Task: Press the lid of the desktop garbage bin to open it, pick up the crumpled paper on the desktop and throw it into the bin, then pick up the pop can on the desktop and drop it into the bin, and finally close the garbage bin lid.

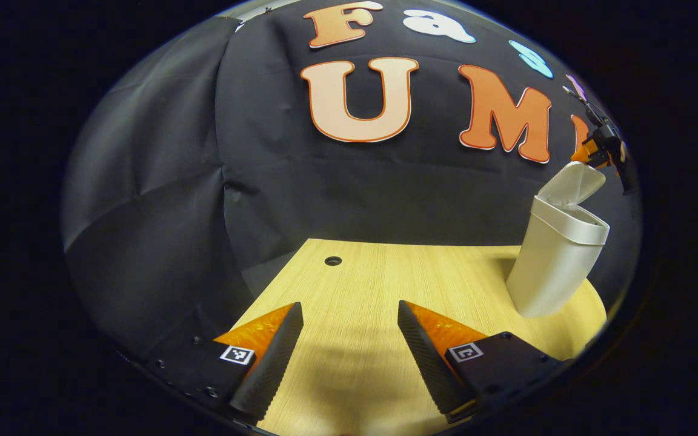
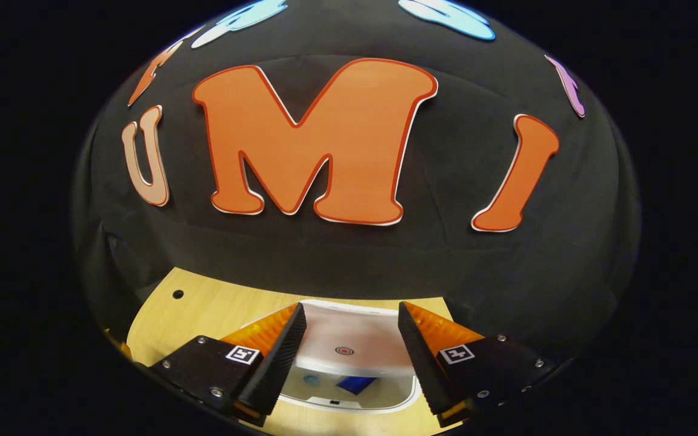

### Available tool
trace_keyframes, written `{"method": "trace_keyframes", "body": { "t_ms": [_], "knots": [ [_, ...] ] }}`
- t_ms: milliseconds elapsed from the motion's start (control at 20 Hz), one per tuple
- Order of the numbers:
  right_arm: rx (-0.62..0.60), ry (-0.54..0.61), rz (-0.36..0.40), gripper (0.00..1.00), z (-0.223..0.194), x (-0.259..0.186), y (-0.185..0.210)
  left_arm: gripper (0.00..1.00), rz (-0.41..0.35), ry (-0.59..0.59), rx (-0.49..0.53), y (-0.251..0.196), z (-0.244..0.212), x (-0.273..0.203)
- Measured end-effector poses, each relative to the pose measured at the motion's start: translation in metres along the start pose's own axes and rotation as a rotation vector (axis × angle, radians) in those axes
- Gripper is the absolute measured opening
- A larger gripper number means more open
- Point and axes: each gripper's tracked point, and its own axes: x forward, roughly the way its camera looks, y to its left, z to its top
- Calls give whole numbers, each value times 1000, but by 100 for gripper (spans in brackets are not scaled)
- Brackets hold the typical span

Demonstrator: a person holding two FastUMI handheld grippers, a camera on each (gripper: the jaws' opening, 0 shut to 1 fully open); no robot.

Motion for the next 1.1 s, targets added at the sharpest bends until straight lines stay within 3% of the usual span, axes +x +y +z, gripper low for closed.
{"method": "trace_keyframes", "body": {
  "t_ms": [1100],
  "knots": [
    [67,157,31,92,-107,5,15,100,-32,47,62,-15,-16,5]
  ]
}}
